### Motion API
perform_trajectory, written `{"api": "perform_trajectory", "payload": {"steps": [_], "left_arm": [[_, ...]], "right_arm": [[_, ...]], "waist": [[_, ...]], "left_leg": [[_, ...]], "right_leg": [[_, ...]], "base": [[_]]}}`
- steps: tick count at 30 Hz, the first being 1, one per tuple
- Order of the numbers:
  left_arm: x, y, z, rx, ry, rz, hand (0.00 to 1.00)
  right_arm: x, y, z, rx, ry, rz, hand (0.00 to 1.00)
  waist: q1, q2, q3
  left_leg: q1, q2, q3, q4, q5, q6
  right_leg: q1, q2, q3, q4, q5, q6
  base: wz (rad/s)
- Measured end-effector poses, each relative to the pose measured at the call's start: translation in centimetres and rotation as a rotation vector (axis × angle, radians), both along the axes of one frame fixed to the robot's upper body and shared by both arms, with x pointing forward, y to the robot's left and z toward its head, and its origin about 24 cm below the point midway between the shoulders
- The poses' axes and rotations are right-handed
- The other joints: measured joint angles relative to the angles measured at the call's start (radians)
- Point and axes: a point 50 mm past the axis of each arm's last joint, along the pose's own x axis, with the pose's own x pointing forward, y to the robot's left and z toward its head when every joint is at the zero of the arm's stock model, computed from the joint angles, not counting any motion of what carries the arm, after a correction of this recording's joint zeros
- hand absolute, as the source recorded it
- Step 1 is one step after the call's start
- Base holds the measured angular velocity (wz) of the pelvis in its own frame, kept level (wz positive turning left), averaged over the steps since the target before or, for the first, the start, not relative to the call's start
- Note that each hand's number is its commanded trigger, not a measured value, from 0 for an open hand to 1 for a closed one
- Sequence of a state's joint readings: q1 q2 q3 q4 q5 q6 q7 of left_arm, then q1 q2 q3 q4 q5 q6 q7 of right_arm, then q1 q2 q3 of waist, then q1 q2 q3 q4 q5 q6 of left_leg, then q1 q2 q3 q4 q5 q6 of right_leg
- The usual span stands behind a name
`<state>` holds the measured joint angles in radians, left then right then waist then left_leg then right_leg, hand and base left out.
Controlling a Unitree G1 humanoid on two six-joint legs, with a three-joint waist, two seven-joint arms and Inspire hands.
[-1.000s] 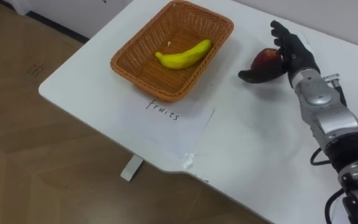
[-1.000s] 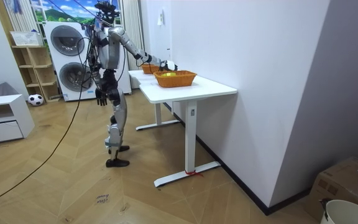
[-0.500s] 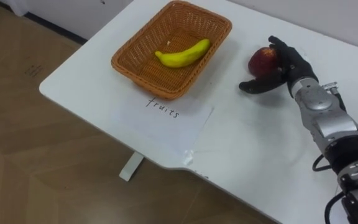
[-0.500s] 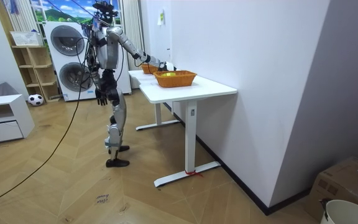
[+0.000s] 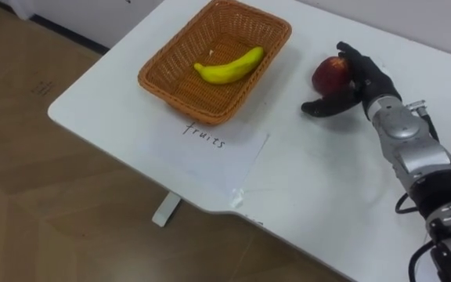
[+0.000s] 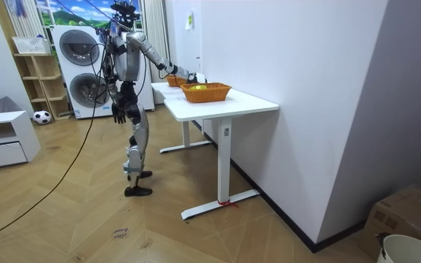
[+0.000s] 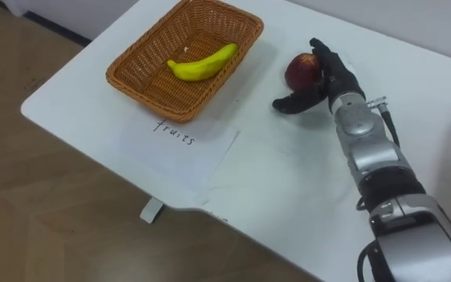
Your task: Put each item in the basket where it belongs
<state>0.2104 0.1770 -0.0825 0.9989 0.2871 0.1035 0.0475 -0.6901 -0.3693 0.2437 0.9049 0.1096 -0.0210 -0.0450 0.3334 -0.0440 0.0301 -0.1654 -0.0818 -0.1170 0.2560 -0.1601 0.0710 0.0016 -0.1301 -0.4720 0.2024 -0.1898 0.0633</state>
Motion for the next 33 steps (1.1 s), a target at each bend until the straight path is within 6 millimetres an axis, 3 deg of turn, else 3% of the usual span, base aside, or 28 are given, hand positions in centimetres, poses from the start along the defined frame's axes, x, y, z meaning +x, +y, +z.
{"api": "perform_trajectory", "payload": {"steps": [7,19,33], "left_arm": [[0.08,0.01,0.03,0.001,-0.004,-0.001,0.0],[0.4,-0.03,0.13,0.002,-0.018,-0.011,0.0],[0.71,-0.07,0.22,0.003,-0.032,-0.013,0.0]], "right_arm": [[-0.03,-1.14,0.55,-0.004,-0.022,-0.039,1.0],[0.12,-1.02,0.44,0.006,-0.009,-0.031,1.0],[0.11,-0.86,0.33,0.015,0.007,-0.003,1.0]], "waist": [[0.002,0.008,-0.0032],[0.004,0.007,-0.0026],[0.002,-0.012,-0.002]], "left_leg": [[0.001,0.001,0.0,-0.002,0.0,0.0],[0.001,0.0,-0.001,-0.003,0.0,0.0],[0.003,0.001,0.004,-0.003,0.001,0.0]], "right_leg": [[-0.001,0.001,0.001,-0.001,0.0,0.0],[-0.001,0.0,0.001,0.0,0.0,0.0],[-0.001,-0.002,0.004,0.0,0.0,0.0]], "base": [[0.0],[0.0],[0.0]]}}
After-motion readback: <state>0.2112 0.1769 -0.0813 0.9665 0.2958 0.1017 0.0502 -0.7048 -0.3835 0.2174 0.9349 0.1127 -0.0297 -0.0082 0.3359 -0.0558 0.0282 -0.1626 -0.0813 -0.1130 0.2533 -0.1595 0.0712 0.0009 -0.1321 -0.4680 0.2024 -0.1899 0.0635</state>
